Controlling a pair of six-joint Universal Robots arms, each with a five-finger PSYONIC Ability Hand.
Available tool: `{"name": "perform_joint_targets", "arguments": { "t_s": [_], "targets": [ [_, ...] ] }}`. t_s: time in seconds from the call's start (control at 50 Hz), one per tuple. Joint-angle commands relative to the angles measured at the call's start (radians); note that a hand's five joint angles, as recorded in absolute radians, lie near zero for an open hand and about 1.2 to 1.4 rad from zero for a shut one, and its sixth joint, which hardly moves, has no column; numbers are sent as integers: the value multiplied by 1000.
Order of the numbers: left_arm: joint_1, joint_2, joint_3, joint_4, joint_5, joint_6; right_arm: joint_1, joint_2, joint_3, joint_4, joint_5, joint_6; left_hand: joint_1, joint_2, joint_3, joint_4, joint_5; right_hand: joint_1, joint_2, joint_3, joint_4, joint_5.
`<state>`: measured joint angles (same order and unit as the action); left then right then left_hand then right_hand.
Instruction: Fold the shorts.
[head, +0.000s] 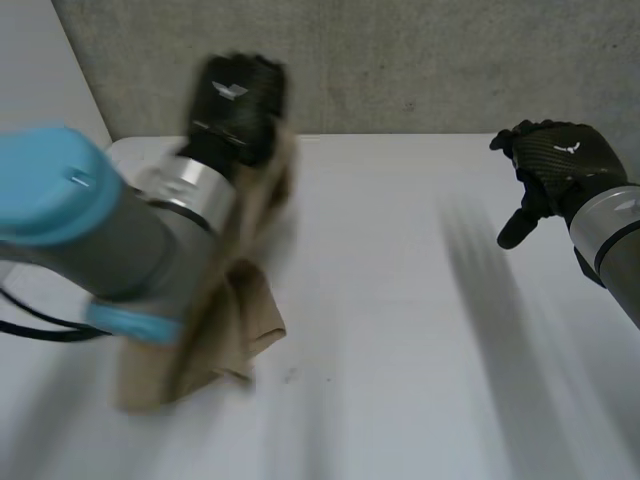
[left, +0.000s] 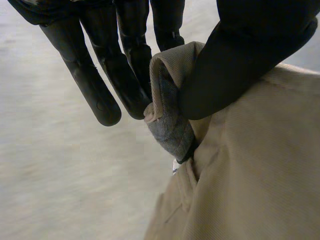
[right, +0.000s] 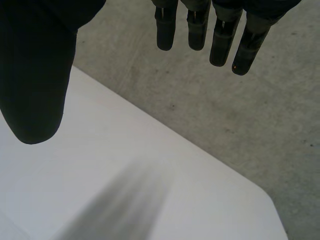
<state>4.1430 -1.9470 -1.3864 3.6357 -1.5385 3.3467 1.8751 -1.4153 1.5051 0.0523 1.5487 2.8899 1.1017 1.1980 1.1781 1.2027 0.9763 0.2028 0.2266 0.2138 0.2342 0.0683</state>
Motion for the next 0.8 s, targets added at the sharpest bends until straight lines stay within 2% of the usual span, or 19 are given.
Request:
{"name": "perform_joint_targets", "arguments": {
  "t_s": [0.02,0.04,0.1,0.14,0.24,0.34,0.36,0.4,0.44,0.52,0.58,0.7,0.8],
  "targets": [
    [-219,-194,46,7,35,-3,-7,-27,-8,-25,21,11,295,198,218,194,245,-28,-52,-39,-60,-68],
    [-236,-210,44,9,38,-3,-13,-30,-8,-26,30,9,295,198,218,194,245,-28,-52,-39,-60,-68],
    [-288,-251,32,7,46,8,-21,-30,-9,-25,39,5,-346,-442,-422,-447,-395,-28,-52,-39,-60,-68],
    [-297,-254,18,0,47,16,-25,-30,-9,-25,30,3,-667,-763,-743,-768,-716,-28,-52,-39,-60,-68],
    [-296,-215,-16,-5,35,46,-25,-30,-13,-22,14,-7,-835,-931,-911,-936,-884,-28,-52,-39,-60,-68],
    [-239,-96,-85,-43,-17,111,-22,-16,-6,-11,-90,-131,-856,-952,-932,-957,-905,-28,-52,-39,-60,-68],
    [-225,-75,-97,-52,-35,121,-22,-13,6,-8,-142,-205,-853,-949,-929,-954,-902,-28,-52,-39,-60,-68],
    [-199,-9,-131,-86,-104,132,-22,-11,21,0,-195,-285,-844,-940,-921,-945,-893,-28,-52,-39,-60,-68],
    [-196,51,-163,-129,-181,128,-24,-7,59,23,-280,-390,-821,-917,-897,-922,-870,-28,-52,-39,-60,-68],
    [-196,118,-223,-212,-294,111,-25,15,105,50,-384,-529,-727,-823,-803,-828,-776,-28,-52,-39,-60,-68],
    [-198,138,-258,-268,-336,89,-25,53,128,55,-444,-589,-627,-724,-704,-728,-676,19,-4,8,-12,-21],
    [-202,145,-322,-477,-348,-55,-24,142,135,49,-483,-613,-439,-535,-516,-540,-488,220,196,209,188,179],
    [-219,143,-355,-626,-338,-220,-19,219,127,21,-483,-620,-263,-360,-340,-364,-312,278,255,267,247,238]
  ]
}}
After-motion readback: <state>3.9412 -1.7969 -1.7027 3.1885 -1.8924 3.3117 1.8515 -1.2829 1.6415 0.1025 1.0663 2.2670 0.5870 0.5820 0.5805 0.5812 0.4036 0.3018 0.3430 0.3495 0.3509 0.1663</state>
